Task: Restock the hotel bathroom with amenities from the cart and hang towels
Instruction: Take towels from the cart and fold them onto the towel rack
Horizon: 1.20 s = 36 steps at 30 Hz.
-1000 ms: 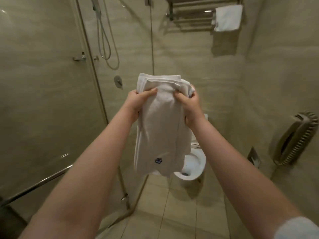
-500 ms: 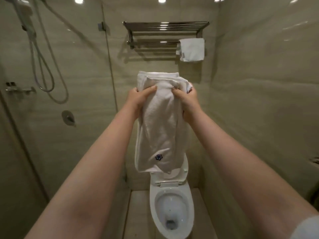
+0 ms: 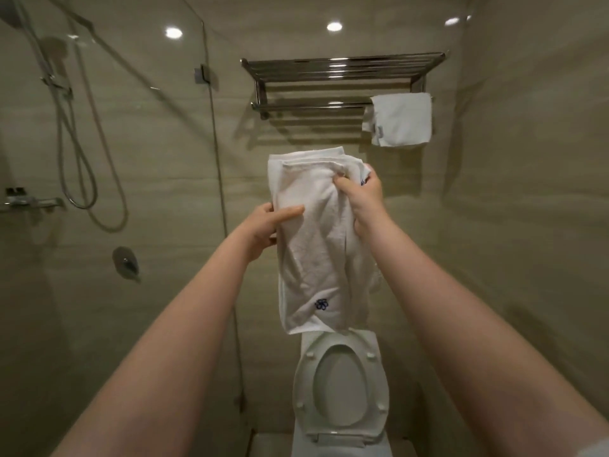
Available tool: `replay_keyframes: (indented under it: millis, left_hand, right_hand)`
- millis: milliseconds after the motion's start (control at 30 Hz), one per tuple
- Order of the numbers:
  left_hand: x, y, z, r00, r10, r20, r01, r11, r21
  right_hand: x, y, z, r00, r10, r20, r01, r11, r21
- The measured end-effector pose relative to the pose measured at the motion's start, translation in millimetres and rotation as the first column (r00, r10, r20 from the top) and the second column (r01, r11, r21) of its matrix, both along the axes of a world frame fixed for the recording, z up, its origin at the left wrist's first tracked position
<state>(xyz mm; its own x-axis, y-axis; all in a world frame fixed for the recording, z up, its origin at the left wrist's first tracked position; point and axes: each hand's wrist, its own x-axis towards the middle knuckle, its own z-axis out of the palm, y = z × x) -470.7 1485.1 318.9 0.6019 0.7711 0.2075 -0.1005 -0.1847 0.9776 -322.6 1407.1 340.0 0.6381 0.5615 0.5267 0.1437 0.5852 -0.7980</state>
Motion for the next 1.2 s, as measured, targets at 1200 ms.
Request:
replay_keyframes:
  millis: [1200]
  left_hand:
    - [139,284,68,0.949,-0.083,0.305,0.04,0.989,0.145]
  right_hand:
    - [115,256,90,0.992,-0.092,0.084,0.089,0.995,0.044]
